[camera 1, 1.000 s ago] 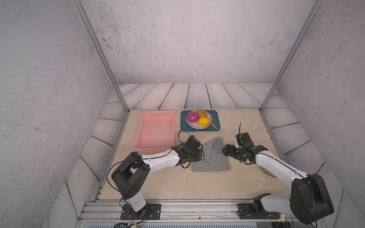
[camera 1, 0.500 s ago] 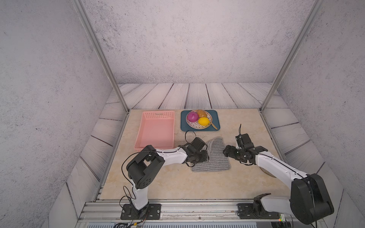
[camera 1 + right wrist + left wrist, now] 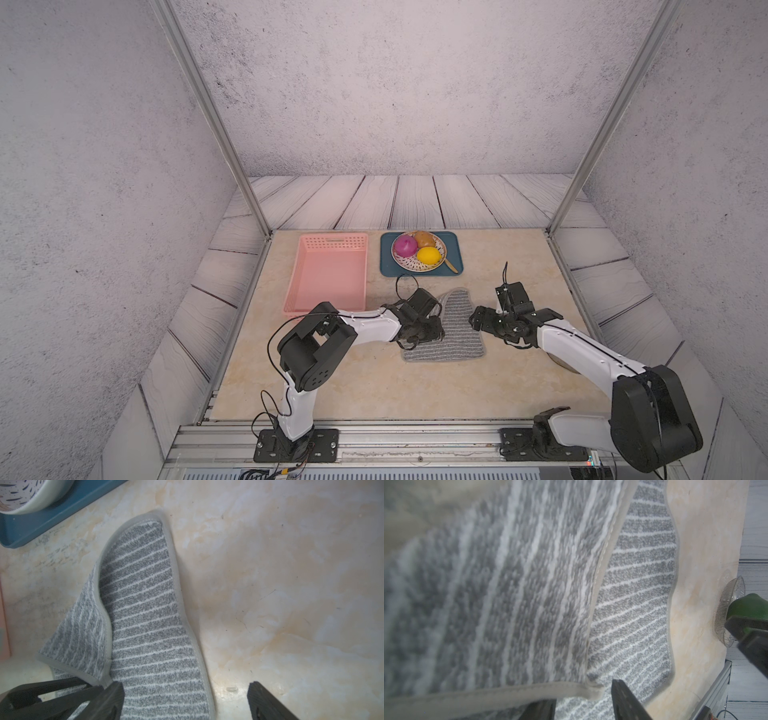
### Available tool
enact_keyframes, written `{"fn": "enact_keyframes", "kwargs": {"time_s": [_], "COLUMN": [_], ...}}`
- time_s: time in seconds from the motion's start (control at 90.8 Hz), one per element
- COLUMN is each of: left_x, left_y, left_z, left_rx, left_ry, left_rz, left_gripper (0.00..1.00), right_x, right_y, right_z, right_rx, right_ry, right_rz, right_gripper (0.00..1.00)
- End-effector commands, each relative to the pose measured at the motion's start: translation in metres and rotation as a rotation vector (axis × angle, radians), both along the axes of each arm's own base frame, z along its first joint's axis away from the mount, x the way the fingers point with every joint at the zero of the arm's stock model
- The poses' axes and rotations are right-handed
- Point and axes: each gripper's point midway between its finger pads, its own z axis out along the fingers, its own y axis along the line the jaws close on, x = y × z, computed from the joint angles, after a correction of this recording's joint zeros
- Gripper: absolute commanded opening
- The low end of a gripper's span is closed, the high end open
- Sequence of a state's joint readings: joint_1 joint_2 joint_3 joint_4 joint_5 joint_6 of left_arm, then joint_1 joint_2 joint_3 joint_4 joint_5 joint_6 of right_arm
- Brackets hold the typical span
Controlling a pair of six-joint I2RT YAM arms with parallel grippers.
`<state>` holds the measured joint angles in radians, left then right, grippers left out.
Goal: Fold the square dishcloth
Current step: Flatten out the cleaning item at the center of the board.
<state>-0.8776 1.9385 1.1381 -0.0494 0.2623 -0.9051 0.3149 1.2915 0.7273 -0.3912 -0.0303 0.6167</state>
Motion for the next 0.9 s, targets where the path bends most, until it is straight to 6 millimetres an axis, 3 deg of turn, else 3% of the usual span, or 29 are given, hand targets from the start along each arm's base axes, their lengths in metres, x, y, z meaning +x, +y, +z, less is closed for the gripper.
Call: {"fn": "enact_keyframes", "kwargs": {"time_s": [0.0,0.308,0.65,0.892], "left_x": [0.001,0.014,0.022,0.031], "left_y": [-0.007,0.003,0.026,0.043], "left_z": [-0.003,0.014,0.054,0.058], "left_rx": [-0.008,-0.002,-0.085,-0.11], "left_ry": [0.008,-0.036,-0.056,-0.034], "left_rz": [-0.005,0.022,0.032,0.022], "left_gripper": [0.42,0.0,0.0,0.0], "right_x": [-0.002,0.0,0.021,0.052], "right_y": [-0.003,-0.007,-0.015,-0.005], "right_z": [0.0,0.007,0.021,0.031], "right_rx": [-0.007,-0.03,-0.1,-0.125], "right_ry": [-0.005,-0.023,-0.002,0.026], "right_rz": [-0.01,-0.015,-0.064,-0.024], "right_gripper": [0.91,0.91,0.86,0.69]}}
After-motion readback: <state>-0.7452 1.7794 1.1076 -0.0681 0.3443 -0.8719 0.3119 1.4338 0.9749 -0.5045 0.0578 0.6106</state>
